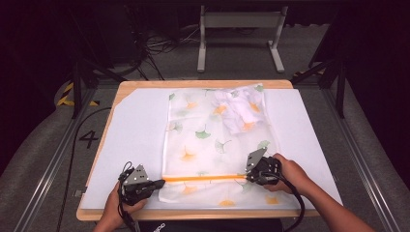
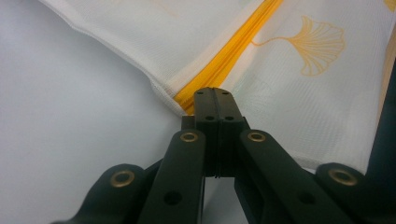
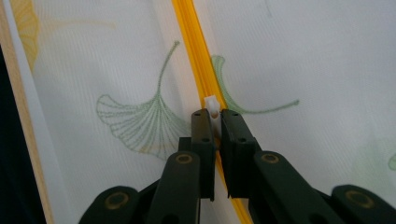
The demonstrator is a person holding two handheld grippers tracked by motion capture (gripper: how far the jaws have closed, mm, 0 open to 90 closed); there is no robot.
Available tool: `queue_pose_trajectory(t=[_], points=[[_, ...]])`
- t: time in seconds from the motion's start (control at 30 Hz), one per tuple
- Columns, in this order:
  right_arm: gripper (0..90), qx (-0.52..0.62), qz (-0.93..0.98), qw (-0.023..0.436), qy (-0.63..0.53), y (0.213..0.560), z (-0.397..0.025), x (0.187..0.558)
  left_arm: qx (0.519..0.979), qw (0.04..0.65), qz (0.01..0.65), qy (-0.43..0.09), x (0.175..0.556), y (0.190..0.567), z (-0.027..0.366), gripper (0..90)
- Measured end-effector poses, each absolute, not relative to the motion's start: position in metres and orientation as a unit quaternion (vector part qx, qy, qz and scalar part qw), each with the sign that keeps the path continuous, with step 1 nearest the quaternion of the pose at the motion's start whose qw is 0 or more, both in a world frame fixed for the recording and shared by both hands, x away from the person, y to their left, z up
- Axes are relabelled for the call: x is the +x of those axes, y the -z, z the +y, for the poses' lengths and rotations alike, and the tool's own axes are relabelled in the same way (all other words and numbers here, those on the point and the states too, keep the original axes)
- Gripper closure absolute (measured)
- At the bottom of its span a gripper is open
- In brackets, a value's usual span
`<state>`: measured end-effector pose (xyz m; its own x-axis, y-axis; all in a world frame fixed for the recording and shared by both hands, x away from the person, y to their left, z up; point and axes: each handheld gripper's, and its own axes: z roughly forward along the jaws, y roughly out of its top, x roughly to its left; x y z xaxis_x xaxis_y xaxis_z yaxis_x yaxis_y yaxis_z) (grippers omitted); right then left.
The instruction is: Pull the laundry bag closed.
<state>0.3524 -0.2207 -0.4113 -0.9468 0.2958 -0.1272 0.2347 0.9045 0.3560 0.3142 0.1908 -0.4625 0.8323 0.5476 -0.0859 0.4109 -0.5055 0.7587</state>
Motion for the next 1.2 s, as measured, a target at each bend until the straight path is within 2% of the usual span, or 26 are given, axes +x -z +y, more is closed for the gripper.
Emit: queue_pose_trajectory(t=[1.2], points=[[84.3, 0.184, 0.968, 0.097, -0.141, 0.407, -0.277, 0.349, 0.863, 0.413, 0.278, -0.081, 0.314, 0.463, 0.191, 90.0]])
